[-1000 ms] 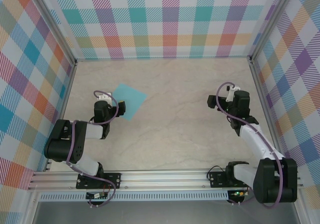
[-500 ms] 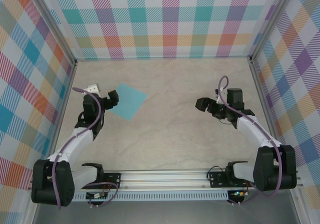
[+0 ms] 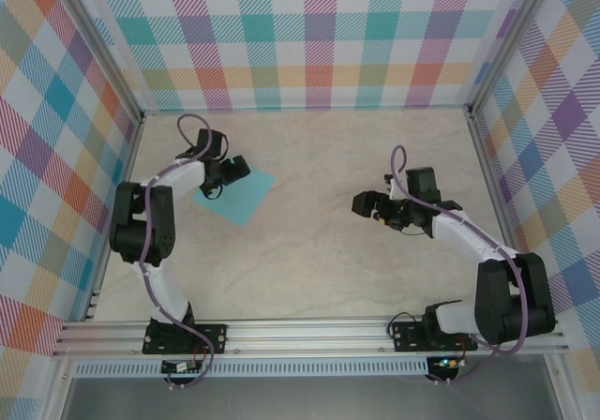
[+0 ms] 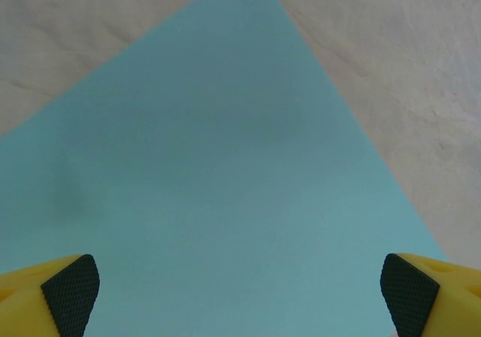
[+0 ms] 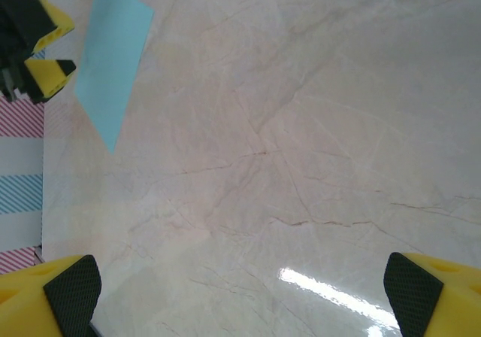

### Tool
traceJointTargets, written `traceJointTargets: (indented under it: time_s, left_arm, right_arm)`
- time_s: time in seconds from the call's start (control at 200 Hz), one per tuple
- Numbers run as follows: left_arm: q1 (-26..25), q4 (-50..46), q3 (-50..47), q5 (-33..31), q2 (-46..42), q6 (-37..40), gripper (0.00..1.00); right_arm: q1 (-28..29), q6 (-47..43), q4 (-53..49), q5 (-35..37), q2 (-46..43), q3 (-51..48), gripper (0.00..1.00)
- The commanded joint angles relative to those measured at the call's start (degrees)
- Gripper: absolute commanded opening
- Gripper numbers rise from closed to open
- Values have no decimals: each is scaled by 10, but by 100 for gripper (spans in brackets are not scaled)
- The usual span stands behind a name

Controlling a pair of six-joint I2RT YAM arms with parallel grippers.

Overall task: Fold a paper plane with a square sheet of paper (pick it up from the middle)
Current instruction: Move the square sheet of paper to the center of the table.

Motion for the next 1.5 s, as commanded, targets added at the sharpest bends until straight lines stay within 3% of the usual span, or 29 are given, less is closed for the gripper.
traceJointTargets:
  time_s: [0.0, 0.35, 0.74, 0.97, 1.15, 1.34, 1.495]
  left_arm:
    - [-31, -64, 75, 9, 45, -1, 99]
    - [-75, -90, 146, 28, 137, 13, 97]
    - [-182, -58, 66, 93, 95, 84, 97]
    - [-254, -61, 49, 108, 73, 57, 96]
    - [-257, -22, 6, 95, 7, 11, 97]
    - [-251, -34, -31, 17, -115, -6, 100]
    - [-234, -43, -104, -45, -230, -24, 100]
  right_arm:
    - [11, 3, -7, 0, 12, 7, 100]
    - [15, -11, -9, 4, 45, 4, 100]
    - [15, -19, -50, 73, 16, -18, 100]
    - [15, 8, -72, 105, -29, -41, 100]
    - [15, 17, -76, 63, -65, -59, 100]
    - [25, 43, -61, 20, -73, -50, 96]
    - [75, 72, -34, 30, -46, -18, 96]
